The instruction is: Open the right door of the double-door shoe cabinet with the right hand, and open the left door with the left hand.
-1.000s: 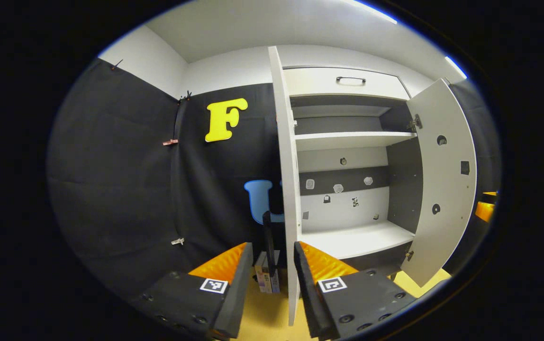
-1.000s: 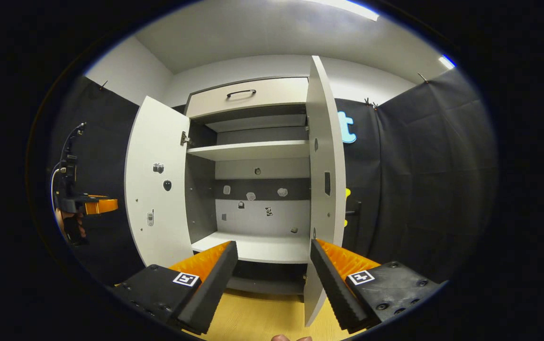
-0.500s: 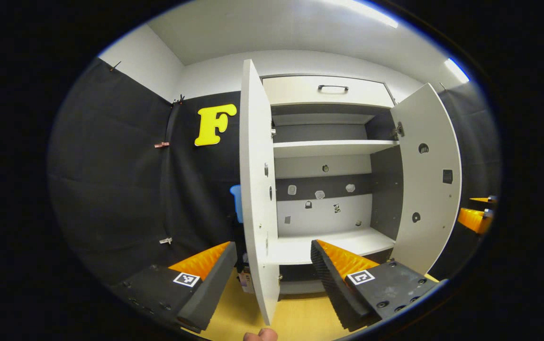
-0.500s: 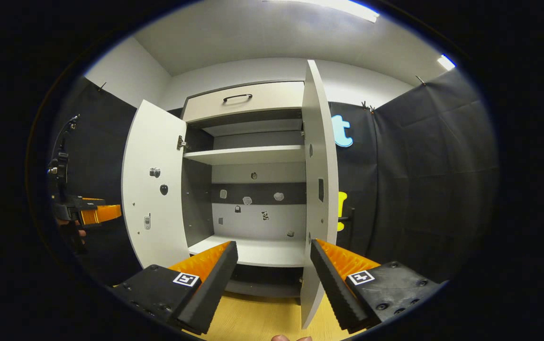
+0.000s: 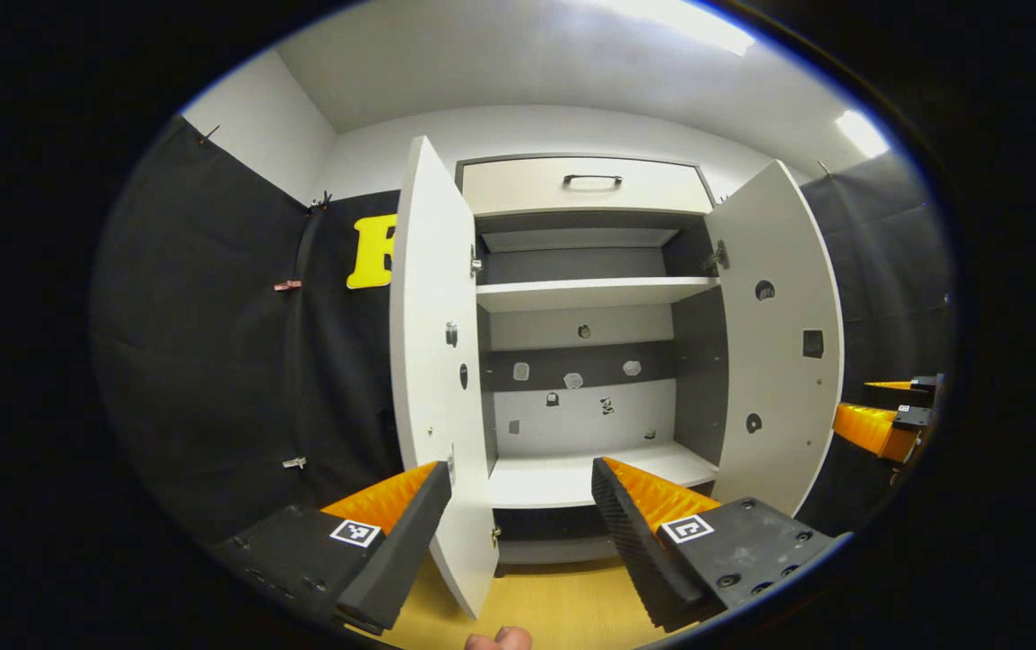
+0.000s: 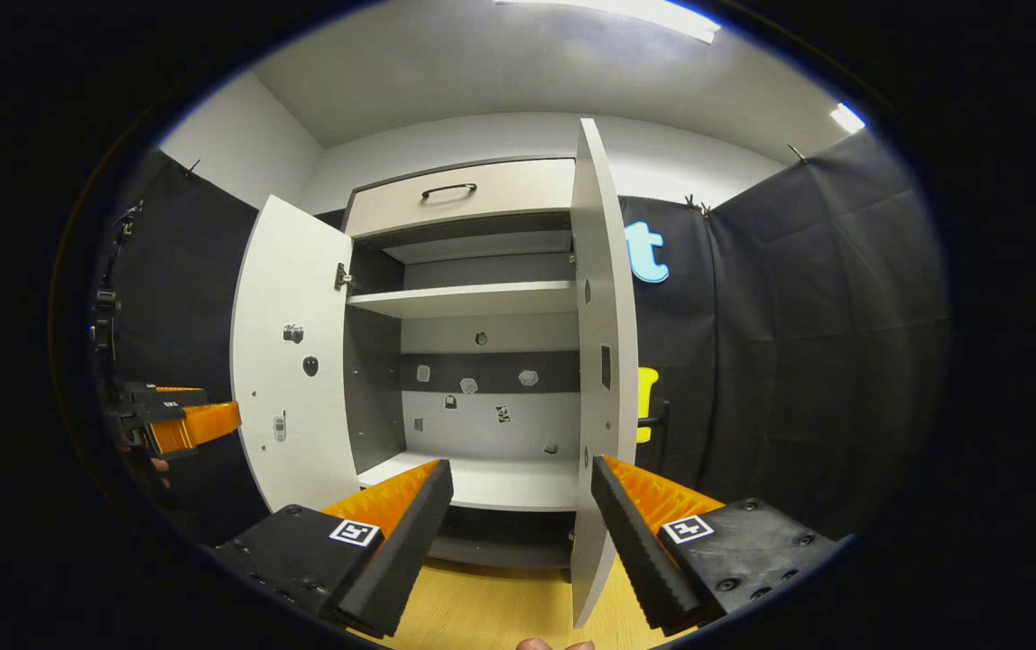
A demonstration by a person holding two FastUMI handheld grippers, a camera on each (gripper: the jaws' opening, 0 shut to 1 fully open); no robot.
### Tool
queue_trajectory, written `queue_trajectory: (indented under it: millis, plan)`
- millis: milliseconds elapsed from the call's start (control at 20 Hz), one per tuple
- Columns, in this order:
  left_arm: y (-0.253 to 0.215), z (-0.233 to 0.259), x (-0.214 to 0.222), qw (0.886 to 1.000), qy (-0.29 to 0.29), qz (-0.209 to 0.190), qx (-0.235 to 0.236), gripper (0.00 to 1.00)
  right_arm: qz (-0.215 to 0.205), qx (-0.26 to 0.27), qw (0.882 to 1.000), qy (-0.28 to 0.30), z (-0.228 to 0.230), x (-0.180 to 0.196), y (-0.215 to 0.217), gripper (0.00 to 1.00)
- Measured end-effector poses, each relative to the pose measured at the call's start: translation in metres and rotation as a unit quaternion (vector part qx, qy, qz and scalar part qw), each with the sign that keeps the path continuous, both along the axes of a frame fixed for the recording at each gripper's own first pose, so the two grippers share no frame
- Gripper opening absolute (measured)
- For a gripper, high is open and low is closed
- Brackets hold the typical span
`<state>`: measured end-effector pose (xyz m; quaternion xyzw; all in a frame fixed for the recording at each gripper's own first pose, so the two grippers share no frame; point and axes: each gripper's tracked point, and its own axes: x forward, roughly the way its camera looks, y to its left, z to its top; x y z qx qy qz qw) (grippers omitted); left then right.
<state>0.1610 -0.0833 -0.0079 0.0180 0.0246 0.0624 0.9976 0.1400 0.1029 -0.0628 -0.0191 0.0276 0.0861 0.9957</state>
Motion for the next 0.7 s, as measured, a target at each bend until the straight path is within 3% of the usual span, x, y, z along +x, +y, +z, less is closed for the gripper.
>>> queue_trajectory:
  millis: [200,400,700]
  plan:
    - [-0.022,0.0,-0.002,1.0,-0.008,-0.014,-0.013,0.97,-0.006,0.007,1.0,-0.004,0.002,0.0,-0.001,0.98]
    - [-0.029,0.003,-0.005,1.0,-0.012,-0.018,0.017,0.97,-0.012,0.01,1.0,-0.002,0.002,0.0,-0.003,0.97]
    - [-0.04,-0.002,-0.006,0.999,-0.008,-0.033,0.001,0.98,-0.013,0.003,1.0,0.0,0.0,-0.001,-0.003,0.97]
